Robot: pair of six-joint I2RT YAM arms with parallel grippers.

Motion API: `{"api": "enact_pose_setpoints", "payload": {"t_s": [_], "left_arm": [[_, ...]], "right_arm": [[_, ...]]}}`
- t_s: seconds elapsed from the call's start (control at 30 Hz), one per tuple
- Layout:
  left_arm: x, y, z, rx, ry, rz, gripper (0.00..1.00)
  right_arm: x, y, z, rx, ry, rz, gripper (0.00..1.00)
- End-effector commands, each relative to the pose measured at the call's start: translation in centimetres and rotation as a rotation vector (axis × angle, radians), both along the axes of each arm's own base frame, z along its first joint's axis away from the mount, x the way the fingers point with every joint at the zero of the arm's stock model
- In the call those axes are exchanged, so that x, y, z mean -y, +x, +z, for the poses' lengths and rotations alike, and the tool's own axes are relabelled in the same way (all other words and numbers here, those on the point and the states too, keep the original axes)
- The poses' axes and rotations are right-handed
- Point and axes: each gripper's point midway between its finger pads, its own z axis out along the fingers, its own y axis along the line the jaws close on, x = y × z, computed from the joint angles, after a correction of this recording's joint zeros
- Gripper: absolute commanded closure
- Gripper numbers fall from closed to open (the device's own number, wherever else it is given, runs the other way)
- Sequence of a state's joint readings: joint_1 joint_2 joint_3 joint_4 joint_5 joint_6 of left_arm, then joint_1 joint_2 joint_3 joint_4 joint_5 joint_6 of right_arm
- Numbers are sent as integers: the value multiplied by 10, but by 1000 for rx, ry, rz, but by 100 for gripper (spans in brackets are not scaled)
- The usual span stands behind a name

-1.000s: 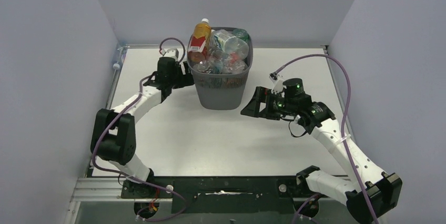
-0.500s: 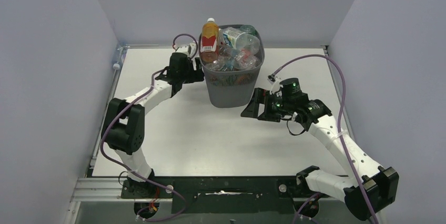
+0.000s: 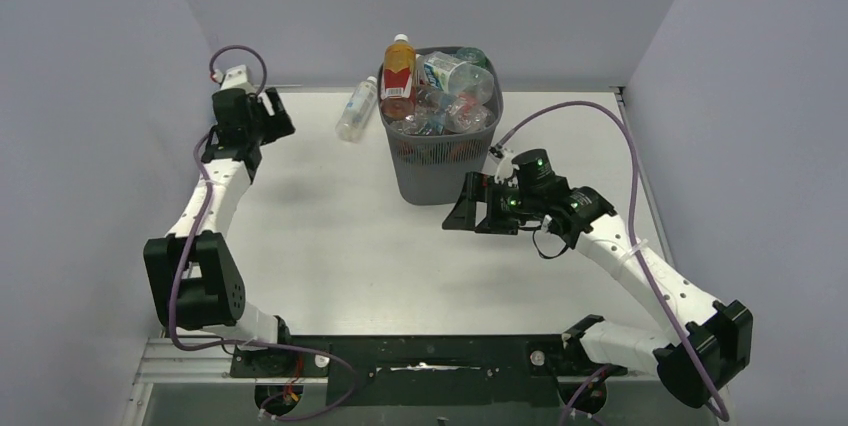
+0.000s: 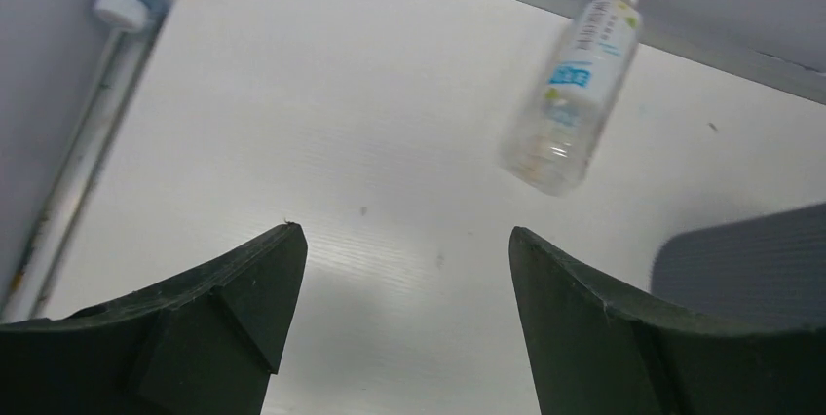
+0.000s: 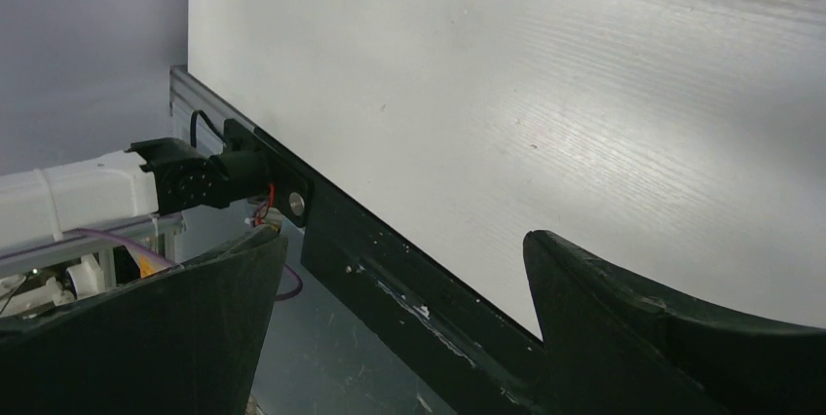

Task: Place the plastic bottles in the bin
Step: Move the trash bin to the center of the board, then pick up the plastic bottle from the corner of the board.

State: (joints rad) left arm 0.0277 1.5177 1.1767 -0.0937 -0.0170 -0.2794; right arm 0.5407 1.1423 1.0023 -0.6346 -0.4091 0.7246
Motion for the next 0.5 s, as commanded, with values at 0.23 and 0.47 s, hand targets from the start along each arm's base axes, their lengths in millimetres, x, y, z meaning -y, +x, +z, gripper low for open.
{"api": "enact_pose_setpoints", "payload": {"t_s": [0.23, 0.47], "left_arm": [[-105, 17, -40, -63, 235, 217, 46], [-126, 47, -75, -126, 378, 182, 57]], "right_arm": [[-21, -19, 1, 103, 124, 111, 2], [-18, -44, -34, 99, 211, 131, 2]]}}
